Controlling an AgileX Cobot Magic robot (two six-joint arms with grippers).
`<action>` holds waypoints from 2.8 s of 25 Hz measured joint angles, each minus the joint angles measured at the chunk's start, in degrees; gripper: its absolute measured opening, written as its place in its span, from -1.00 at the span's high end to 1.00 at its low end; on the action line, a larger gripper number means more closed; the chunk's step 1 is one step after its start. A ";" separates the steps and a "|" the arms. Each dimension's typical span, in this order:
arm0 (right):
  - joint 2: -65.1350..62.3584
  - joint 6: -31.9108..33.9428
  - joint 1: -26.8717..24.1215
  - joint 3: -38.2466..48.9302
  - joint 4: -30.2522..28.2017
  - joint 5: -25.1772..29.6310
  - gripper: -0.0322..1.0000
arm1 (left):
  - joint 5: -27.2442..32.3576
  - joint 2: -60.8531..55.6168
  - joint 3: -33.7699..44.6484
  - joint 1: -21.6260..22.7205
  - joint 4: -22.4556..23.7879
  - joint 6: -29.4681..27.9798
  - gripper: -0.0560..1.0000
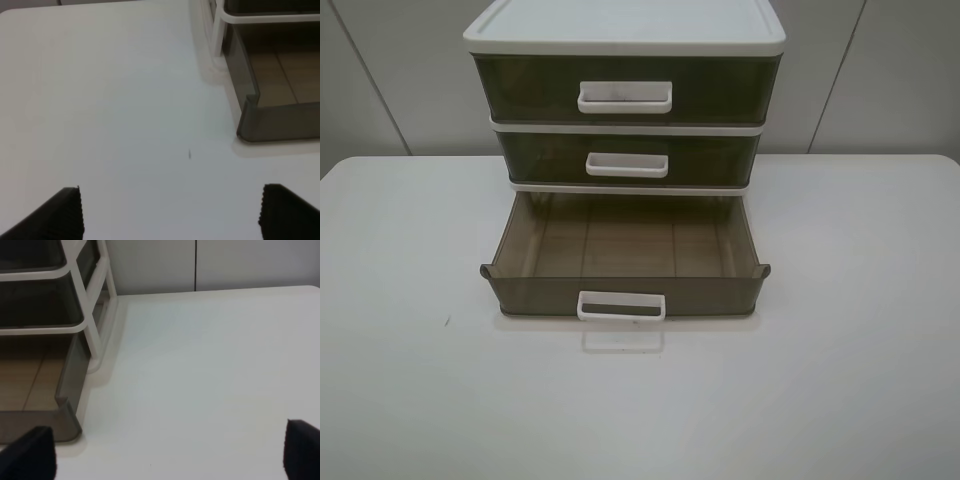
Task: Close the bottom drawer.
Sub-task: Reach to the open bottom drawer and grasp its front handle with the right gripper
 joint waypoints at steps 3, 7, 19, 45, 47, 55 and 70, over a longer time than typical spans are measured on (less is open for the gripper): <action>0.00 0.00 0.00 0.00 0.00 0.00 -0.59 | 0.00 0.00 0.00 0.00 0.00 0.00 -0.47; 0.00 0.00 0.00 0.00 0.00 0.00 -0.59 | 0.00 0.00 0.00 0.00 0.00 0.00 -0.47; 0.00 0.00 0.00 0.00 0.00 0.00 -0.59 | 0.00 0.00 0.00 0.00 0.00 0.00 -0.47; 39.39 0.16 9.99 -9.06 -0.85 -25.30 -0.59 | 0.00 0.00 0.00 0.00 0.00 0.00 -0.47; 40.52 0.16 9.99 -6.37 1.44 -27.30 -0.59 | 0.00 0.00 0.00 0.00 0.00 0.00 -0.47; 53.15 0.59 24.78 3.97 9.35 -50.40 -0.59 | 0.00 0.00 0.00 0.00 0.00 0.00 -0.47; 71.56 -0.36 46.85 5.99 14.02 -66.21 0.83 | 0.00 0.00 0.00 0.00 0.00 0.00 -0.47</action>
